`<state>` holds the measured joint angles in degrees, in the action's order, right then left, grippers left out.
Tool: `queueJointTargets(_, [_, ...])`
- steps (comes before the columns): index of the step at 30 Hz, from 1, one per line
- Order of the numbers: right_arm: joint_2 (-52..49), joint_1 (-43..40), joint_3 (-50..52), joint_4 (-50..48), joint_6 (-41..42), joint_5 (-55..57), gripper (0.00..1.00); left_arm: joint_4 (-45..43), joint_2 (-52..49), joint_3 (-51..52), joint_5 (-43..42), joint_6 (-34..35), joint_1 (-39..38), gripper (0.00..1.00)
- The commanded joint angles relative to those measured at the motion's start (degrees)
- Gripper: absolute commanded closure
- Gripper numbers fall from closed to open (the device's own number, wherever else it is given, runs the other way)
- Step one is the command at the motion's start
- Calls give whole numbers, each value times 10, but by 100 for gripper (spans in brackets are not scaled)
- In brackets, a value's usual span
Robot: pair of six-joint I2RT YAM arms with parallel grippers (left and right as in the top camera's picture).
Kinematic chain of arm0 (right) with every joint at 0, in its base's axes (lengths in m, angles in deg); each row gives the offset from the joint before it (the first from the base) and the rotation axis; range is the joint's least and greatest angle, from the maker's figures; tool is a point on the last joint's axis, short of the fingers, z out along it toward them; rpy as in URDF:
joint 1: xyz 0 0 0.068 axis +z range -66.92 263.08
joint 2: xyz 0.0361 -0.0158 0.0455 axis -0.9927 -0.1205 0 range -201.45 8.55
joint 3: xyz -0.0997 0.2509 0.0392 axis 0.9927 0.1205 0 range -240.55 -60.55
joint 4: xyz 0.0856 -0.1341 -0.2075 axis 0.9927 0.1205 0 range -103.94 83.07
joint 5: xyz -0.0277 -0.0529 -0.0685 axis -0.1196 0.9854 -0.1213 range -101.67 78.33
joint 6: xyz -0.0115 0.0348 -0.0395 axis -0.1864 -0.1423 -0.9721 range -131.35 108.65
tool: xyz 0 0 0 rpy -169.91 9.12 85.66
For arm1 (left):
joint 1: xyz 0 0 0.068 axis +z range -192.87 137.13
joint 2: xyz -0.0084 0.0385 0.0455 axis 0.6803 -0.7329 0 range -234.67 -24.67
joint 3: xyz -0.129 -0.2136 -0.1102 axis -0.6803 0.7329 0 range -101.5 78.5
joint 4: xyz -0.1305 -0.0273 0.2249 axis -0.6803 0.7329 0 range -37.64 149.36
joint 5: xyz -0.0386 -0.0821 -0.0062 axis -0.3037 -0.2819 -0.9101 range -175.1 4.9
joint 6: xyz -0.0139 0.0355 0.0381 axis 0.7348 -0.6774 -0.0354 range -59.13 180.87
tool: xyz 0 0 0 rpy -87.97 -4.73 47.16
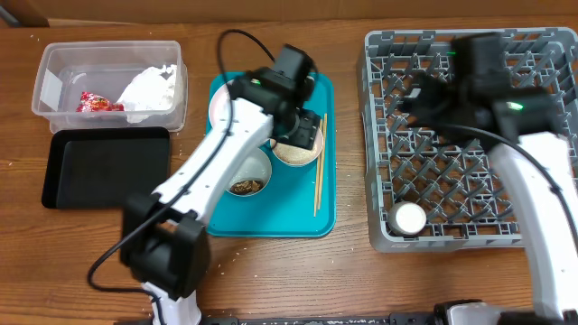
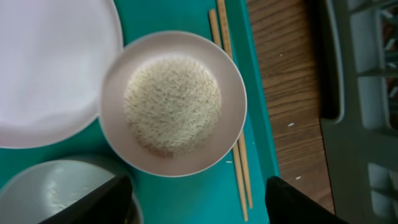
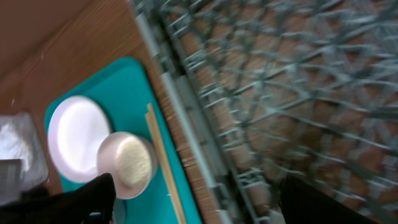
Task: Sort waste into correct bins and load items into the dishwasher
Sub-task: 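Grasp the pink rice bowl rim with the left gripper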
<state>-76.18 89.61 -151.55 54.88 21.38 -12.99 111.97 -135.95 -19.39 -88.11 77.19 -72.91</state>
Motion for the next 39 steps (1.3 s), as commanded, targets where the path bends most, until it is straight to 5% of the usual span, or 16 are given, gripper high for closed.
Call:
queueJointTargets(1, [19,-35,-11,23,-33,5,12,2,-50,-8,61,119,-33,29])
queueJointTargets(7, [21,-63,-8,67,-59,7,12,-8,-94,-8,66,124,-47,37])
queueJointTargets(15, [21,-63,-8,72,-60,13,11,-58,-118,-8,54,-82,-49,60])
queueJointTargets(21, [21,-63,-8,78,-62,13,11,-44,-144,-8,15,-191,-49,59])
queueJointTargets(26, [21,-63,-8,80,-62,13,11,-43,-158,-8,15,-210,-49,60])
queueJointTargets(31, [21,-63,-8,80,-62,13,11,-49,-160,-8,15,-210,-49,86])
queueJointTargets(39, [21,-63,-8,80,-62,13,10,-27,-160,-33,15,-187,-49,87])
